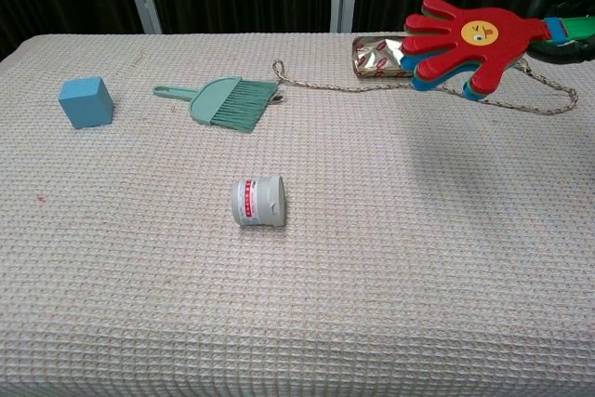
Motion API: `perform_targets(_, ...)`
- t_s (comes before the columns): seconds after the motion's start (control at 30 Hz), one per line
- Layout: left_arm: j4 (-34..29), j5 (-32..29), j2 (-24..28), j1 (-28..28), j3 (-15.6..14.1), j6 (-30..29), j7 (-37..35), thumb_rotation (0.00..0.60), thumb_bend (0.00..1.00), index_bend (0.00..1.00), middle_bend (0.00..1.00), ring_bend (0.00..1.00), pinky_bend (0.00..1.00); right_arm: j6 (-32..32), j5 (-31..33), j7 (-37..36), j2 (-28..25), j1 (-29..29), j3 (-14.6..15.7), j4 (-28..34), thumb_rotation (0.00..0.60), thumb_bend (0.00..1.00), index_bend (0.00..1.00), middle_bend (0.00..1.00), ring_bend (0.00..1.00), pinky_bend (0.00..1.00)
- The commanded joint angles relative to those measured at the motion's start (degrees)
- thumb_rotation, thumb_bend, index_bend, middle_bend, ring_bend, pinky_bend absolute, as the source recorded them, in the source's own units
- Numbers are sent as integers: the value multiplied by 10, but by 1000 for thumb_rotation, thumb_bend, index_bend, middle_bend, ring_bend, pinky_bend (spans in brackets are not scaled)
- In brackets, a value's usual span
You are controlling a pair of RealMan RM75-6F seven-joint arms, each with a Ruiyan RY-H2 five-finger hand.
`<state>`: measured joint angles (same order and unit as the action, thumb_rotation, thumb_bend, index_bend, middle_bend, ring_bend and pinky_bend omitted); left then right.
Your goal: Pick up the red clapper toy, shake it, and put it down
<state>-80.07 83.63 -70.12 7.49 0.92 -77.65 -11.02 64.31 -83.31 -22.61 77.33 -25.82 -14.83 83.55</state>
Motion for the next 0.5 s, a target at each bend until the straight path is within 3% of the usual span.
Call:
perform_targets(0.03,0,0,0,0,0,0,0,600,159,35,17,0,105,-3,63,-41,4,-3,-17,73,600,544,1000,744,818,1000)
perform_targets(0.27,-2,0,2,1,-1,3,-1,600,160,35,18,0,105,-56,60,-535,-50,24,-66,138,600,544,1000,743,818,1000)
perform_targets(0.33,-4,1,3,1,-1,3,0,600,160,35,17,0,105,-57,46,-636,-59,32,-70,128,600,544,1000,743,818,1000)
perform_targets(0.5,-6,1,4,3,0,3,3,600,159,35,17,0,105,-54,-2,-781,-74,36,-55,99,600,546,1000,743,817,1000)
